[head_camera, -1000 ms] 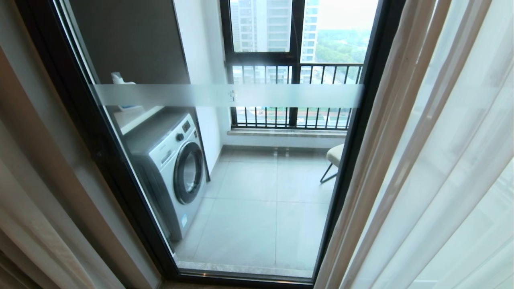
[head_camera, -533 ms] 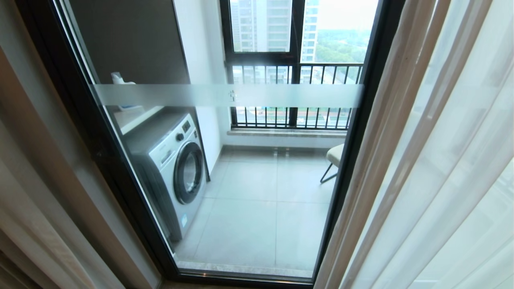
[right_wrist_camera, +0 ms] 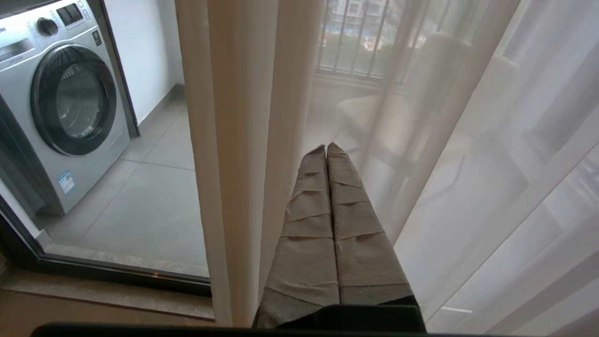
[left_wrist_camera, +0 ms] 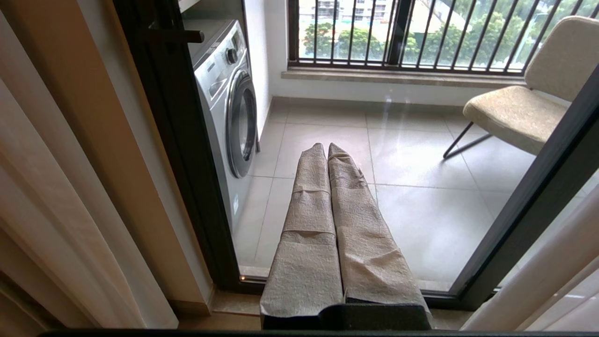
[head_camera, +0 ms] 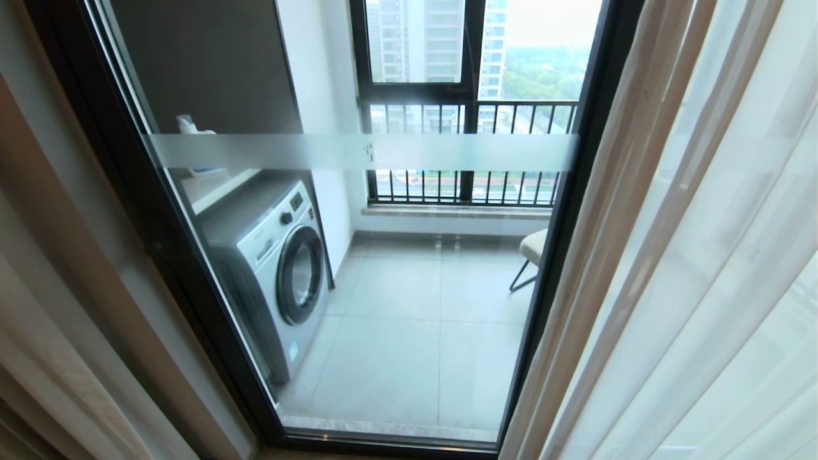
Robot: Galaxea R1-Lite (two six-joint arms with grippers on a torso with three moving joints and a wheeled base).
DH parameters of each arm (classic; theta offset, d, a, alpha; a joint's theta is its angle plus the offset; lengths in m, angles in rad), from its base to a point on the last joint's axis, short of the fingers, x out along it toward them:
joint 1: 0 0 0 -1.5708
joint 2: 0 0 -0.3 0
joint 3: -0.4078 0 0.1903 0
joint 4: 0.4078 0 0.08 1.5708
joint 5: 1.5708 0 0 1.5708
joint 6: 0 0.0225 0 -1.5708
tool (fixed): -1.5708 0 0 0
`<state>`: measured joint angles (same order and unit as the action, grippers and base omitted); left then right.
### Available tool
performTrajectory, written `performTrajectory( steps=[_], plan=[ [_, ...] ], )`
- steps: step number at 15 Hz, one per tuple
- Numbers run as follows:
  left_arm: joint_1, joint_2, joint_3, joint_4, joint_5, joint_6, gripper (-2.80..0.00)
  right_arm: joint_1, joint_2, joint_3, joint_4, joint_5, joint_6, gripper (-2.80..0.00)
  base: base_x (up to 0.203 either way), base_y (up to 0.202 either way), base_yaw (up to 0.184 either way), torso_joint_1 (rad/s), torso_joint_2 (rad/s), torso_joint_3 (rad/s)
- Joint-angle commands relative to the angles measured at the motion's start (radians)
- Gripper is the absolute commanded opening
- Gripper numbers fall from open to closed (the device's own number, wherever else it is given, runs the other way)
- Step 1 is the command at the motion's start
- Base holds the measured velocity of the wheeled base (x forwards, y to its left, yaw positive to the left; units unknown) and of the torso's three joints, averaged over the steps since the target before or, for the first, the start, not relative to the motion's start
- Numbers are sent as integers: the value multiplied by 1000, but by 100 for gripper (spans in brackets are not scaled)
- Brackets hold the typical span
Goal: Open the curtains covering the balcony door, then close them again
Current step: Pull the inner curtains open on both sides
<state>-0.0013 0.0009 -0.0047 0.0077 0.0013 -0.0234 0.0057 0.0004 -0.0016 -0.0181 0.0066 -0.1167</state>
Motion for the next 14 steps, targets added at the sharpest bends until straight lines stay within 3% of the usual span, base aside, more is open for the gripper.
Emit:
performTrajectory(
  steps=[1, 3, 5, 10, 14],
  plan=[
    [0, -1, 0, 0, 0, 0, -280, 0, 0, -25, -1, 11, -4, -280, 0, 0, 0, 0, 0, 0],
    [0, -1, 0, 0, 0, 0, -280, 0, 2, -81, 12, 118, -2, -280, 0, 0, 0, 0, 0, 0],
    [0, -1, 0, 0, 0, -1, -280, 0, 35, -130, 12, 161, -7, -280, 0, 0, 0, 0, 0, 0],
    [0, -1, 0, 0, 0, -1, -280, 21, 264, -291, -2, 180, -8, -280, 0, 0, 0, 0, 0, 0],
    [0, -1, 0, 0, 0, -1, -280, 129, 494, -451, -68, 182, -9, -280, 0, 0, 0, 0, 0, 0]
  ],
)
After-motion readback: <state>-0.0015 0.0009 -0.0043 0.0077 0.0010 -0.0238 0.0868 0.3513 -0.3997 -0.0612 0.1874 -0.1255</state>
